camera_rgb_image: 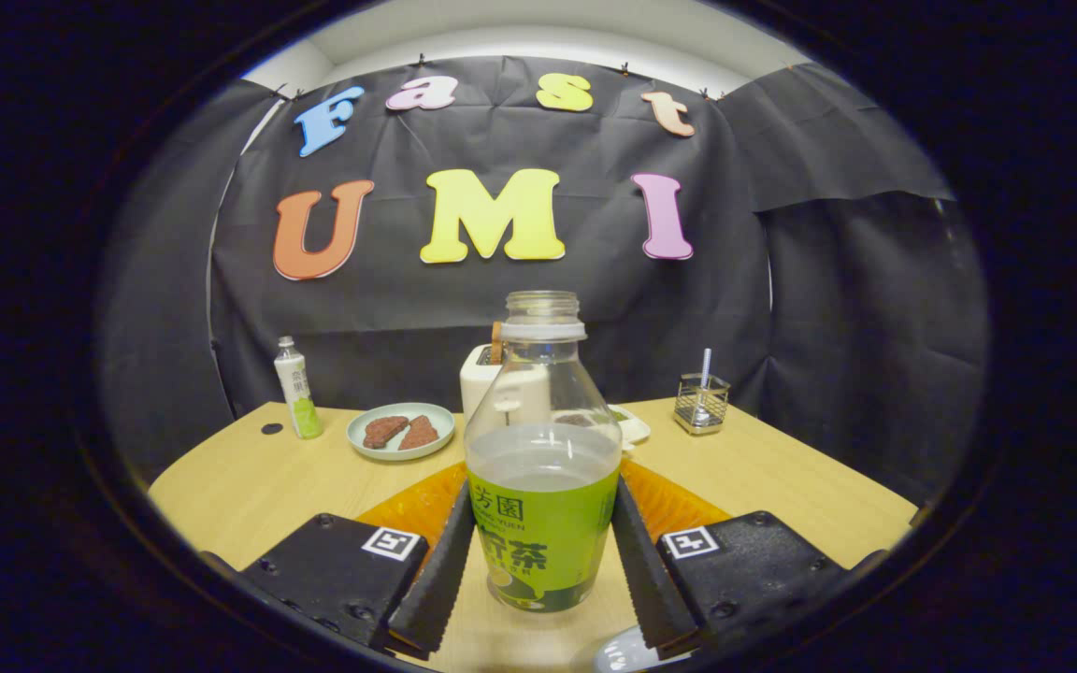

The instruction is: Take the bottle from table, then pour the juice into the cup, finally place the bottle on the coaster

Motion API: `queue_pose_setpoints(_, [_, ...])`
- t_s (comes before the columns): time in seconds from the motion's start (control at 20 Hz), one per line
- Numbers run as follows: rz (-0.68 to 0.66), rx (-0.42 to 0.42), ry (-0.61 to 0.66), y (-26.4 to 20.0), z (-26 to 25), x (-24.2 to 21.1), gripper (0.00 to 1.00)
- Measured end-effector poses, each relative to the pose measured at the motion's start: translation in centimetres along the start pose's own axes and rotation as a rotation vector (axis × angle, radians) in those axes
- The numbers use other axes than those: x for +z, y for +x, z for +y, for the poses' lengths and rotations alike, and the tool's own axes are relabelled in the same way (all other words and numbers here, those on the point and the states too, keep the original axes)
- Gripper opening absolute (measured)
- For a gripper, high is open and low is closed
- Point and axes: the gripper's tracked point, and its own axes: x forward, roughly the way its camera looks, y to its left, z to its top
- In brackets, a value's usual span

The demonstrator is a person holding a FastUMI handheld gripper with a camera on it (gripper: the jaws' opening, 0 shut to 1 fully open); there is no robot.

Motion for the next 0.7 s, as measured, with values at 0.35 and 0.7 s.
queue_pose_setpoints(0.35, [0.010, -0.019, 0.007, 3.0, 0.7, -3.0, 0.81])
queue_pose_setpoints(0.7, [0.006, -0.016, -0.007, 4.4, 1.0, -4.0, 0.91])
